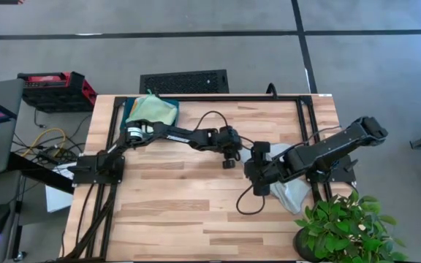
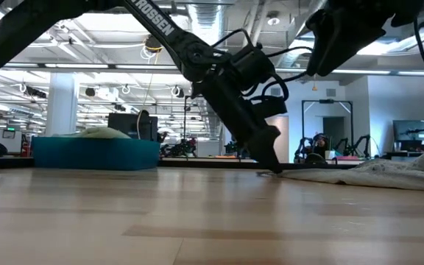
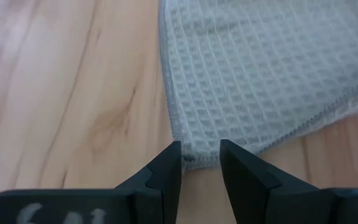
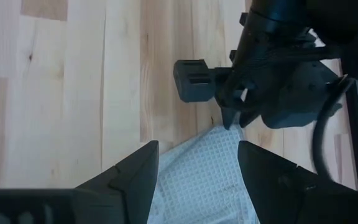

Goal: Fold microfiber towels
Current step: Fold the gray towel

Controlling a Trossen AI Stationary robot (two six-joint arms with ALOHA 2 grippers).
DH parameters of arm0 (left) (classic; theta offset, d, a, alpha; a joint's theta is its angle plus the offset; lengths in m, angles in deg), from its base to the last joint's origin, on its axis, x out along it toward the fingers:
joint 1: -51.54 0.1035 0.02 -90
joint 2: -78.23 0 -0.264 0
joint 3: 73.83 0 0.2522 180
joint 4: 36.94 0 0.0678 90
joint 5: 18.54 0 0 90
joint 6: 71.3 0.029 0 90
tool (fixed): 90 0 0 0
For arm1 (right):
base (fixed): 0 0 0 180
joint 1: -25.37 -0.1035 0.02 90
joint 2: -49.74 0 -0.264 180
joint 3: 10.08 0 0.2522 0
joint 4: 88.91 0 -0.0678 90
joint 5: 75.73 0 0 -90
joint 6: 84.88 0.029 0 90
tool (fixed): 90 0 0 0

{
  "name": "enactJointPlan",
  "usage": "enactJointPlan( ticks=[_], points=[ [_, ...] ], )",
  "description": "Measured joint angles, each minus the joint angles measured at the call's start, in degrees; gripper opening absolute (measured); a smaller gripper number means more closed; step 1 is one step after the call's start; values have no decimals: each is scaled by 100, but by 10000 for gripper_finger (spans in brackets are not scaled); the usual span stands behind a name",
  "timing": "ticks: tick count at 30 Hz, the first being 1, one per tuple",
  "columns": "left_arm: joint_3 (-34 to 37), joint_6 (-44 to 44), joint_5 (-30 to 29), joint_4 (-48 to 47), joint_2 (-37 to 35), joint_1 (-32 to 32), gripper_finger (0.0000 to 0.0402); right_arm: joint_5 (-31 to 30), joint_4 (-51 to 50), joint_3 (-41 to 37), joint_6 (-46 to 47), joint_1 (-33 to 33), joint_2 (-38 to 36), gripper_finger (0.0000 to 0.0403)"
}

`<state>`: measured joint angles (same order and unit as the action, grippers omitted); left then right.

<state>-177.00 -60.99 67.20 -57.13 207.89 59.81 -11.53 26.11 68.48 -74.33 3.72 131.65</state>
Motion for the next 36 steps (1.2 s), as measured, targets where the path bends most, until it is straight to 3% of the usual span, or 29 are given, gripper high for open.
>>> enactJointPlan(
  ticks=[21, 24, 29, 36],
  points=[
    [-33, -265, -117, -840, 116, -54, 101, -2, 24, 0, 9, 2, 1, 244],
    [-33, -238, -98, -1074, 105, -75, 80, -1, 23, 0, 9, 2, 2, 244],
    [-57, -217, -119, -1746, 51, -111, 10, -2, 22, 0, 7, 2, 2, 244],
    [-13, -69, -474, -2844, -293, -361, 3, 26, 46, 0, -2, 72, 2, 244]
  ],
)
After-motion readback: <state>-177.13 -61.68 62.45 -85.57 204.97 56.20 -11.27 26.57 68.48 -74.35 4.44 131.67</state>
